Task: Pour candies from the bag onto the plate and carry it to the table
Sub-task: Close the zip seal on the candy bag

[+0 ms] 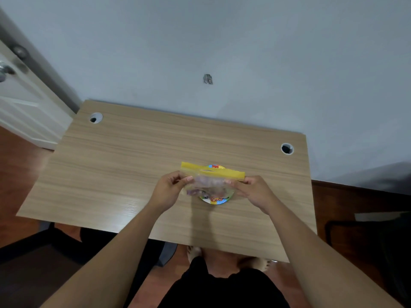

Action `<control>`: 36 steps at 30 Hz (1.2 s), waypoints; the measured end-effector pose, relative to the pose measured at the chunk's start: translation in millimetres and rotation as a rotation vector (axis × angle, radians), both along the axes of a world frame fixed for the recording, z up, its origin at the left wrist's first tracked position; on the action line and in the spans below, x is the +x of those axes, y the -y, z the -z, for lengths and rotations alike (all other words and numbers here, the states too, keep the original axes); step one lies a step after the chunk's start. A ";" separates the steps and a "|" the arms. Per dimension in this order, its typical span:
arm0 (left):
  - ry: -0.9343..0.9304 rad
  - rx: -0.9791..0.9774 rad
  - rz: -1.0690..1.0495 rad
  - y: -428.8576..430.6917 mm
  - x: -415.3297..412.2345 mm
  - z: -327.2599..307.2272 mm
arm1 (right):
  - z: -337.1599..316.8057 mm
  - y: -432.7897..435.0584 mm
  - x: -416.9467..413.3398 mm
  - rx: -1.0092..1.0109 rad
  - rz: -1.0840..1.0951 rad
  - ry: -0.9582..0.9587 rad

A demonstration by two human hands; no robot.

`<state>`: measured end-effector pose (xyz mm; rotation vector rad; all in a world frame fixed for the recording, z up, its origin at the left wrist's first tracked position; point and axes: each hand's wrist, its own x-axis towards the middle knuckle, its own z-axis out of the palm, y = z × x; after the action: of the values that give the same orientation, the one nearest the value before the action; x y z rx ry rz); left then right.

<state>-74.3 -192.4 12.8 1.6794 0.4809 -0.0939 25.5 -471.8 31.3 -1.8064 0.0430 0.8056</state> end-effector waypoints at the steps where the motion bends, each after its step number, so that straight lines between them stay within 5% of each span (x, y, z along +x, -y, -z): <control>1: 0.017 0.021 -0.007 -3.4 -0.2 -3.9 | -4.4 -2.7 0.7 -0.002 -0.008 -0.007; 17: 0.193 -0.100 -0.179 -30.0 -12.0 -27.0 | -39.3 -19.1 -6.8 0.101 -0.073 -0.174; 36: 0.232 -0.168 -0.243 -29.2 -1.9 -51.1 | -58.0 -17.3 -7.1 -0.051 -0.271 -0.020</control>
<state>-76.2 -163.2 63.9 1.4347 0.4836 0.2312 18.3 -454.5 89.3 -1.8764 -0.1732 1.0218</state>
